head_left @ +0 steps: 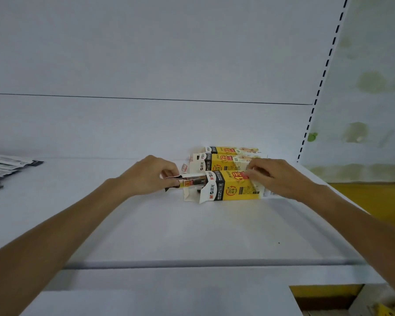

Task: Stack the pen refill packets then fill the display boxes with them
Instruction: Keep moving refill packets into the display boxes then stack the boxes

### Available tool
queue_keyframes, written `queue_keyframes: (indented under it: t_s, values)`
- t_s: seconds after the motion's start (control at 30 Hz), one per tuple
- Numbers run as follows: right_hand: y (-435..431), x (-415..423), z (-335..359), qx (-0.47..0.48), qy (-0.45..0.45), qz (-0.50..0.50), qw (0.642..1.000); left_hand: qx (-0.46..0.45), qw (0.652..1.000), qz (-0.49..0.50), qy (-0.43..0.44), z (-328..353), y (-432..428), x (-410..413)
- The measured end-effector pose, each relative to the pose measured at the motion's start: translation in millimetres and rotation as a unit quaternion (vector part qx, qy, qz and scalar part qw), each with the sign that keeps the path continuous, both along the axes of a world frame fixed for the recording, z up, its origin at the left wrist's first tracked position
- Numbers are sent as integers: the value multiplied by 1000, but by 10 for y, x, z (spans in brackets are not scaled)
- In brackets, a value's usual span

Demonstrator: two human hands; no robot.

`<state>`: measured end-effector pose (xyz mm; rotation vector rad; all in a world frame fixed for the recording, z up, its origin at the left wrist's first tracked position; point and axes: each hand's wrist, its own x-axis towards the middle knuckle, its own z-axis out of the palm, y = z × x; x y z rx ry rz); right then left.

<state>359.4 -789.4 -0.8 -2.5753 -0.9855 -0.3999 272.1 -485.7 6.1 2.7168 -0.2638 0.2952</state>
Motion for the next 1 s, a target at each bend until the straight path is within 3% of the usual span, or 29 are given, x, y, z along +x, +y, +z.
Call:
queue_keyframes:
  t_s: [0.2,0.53,0.67,0.77,0.83,0.9,1.0]
  values:
    - [-24,50,-148,0,-92,-41,995,-109,991,32,-74,-149,-254,44]
    - [7,101,-211,-11,-129,-74,989,-248,957,83,-126,-294,-794,305]
    - [2,88,-211,-23,-142,-92,985,-278,957,49,-64,-224,-741,272]
    - [-33,41,-156,19,-76,-66,995,-231,972,50,-18,-189,-589,195]
    - [-95,-46,-57,175,50,-42,982,-223,970,97,-22,-213,-493,159]
    - [-145,-52,-23,301,80,-78,947,-234,964,123,-36,-240,-430,153]
    - [-153,-15,-126,249,98,-174,948,-236,965,111,-41,-251,-490,152]
